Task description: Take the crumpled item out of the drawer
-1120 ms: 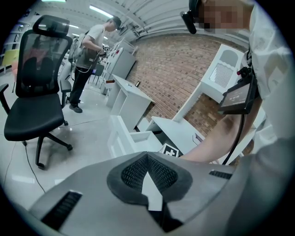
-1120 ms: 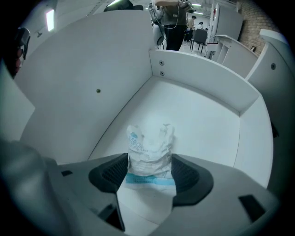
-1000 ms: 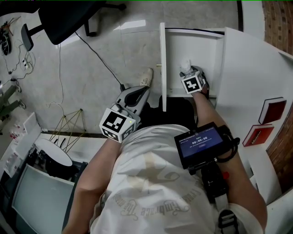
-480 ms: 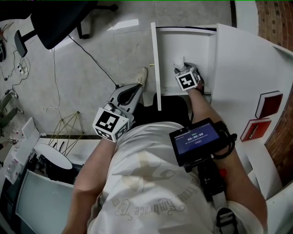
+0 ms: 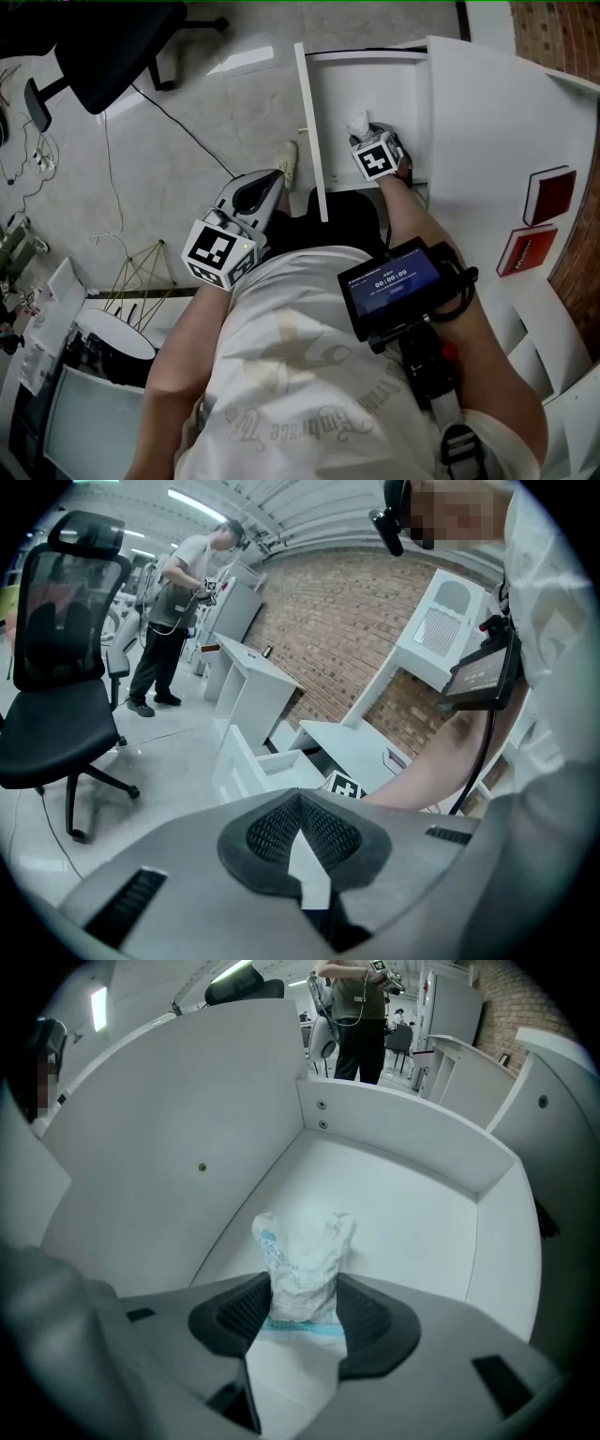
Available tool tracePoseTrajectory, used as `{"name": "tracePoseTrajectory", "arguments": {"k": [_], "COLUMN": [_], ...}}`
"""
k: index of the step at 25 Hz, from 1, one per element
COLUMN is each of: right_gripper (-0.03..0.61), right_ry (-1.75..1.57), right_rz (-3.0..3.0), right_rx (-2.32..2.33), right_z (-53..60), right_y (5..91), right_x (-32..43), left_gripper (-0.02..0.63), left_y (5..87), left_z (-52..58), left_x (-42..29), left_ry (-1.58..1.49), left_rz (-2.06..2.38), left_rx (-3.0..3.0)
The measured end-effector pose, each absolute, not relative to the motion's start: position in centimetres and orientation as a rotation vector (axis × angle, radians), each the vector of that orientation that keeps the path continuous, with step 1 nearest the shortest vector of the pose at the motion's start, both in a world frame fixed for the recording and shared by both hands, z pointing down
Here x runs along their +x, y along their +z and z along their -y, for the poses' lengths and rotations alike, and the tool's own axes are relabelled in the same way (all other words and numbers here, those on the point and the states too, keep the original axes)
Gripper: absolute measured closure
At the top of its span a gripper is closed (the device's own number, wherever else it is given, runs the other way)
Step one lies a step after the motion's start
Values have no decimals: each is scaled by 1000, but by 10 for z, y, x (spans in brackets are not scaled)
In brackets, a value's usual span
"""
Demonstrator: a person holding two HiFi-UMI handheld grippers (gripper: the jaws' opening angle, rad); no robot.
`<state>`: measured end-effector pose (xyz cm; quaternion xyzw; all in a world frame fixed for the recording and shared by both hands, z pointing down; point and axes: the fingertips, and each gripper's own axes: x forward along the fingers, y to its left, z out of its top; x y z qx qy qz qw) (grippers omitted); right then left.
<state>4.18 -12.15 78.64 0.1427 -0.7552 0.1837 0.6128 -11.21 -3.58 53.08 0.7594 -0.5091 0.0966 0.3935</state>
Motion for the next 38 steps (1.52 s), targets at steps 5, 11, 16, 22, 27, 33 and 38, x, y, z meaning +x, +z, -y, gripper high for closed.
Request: {"name": "tracePoseTrajectory", "arguments": {"k": [5,11,16,22,27,33,38], "right_gripper": [345,345,345,345,347,351,357], "right_ry": [418,429,414,423,424,433,414], "right_rz": [1742,1769,1797,1835,1863,1891,1898], "right_rx": [339,361,362,389,458,521,546], "right_z": [125,132,133,137,134,129,125], "right_y": [780,777,774,772,746,724,713], "right_x": [42,38,32,24,35,49,57], "left_gripper": [594,594,594,594,594,594,594], "left_y": [528,529,530,529,511,498,487], "left_z": [37,43,47,56,52,49,50], "left_x": [-115,-117,-119,-124,-109,-96,-94], "left_ry": [236,223,239,238,212,206,196], "left_rz": [1291,1300,1297,1300,1290,1279,1293], "left_rx": [1943,1958,1971,2010,2057,2112,2142]}}
